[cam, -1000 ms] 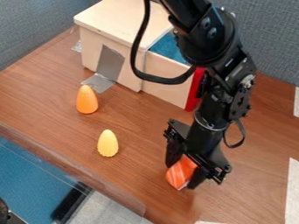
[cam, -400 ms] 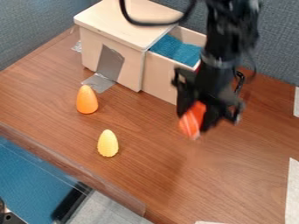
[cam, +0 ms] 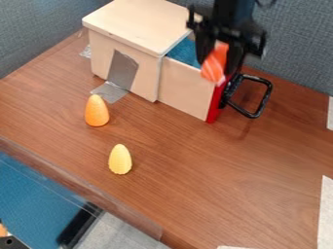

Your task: Put the orange object in the drawer

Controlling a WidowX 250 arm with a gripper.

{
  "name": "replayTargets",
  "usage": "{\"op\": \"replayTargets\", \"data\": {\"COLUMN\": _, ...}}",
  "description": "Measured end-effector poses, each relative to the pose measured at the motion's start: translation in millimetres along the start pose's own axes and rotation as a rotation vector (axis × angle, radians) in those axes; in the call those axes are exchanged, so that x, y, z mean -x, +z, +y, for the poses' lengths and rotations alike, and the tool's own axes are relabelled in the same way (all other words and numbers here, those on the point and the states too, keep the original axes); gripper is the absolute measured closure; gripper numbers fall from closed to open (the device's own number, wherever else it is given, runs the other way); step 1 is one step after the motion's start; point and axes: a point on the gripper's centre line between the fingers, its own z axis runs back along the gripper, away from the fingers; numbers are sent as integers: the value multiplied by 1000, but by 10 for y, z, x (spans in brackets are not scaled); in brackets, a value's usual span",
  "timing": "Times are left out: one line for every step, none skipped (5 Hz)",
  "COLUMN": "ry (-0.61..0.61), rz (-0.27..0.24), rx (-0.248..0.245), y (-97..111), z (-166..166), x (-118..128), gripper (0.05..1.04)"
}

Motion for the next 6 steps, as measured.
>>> {"op": "replayTargets", "data": {"ry": 43, "rz": 7, "rx": -21, "y": -86, "z": 186, "x": -265, "gripper": 521}}
{"op": "replayTargets", "data": {"ry": 66, "rz": 26, "rx": -52, "y": -171, "z": 317, "x": -457, "gripper": 521}}
{"op": "replayTargets", "data": {"ry": 90, "rz": 58, "rx": -58, "y": -341, "z": 472, "x": -545, "gripper": 521}}
{"op": "replayTargets", "data": {"ry": 108, "rz": 100, "rx": -54, "y": -566, "z": 561, "x": -568, "gripper": 521}}
{"op": "replayTargets", "data": {"ry": 108, "rz": 144, "rx": -54, "y": -749, "z": 564, "x": -524, "gripper": 521}}
{"op": "replayTargets", "data": {"ry": 119, "rz": 159, "rx": -56, "y": -806, "z": 554, "x": -516, "gripper": 462}}
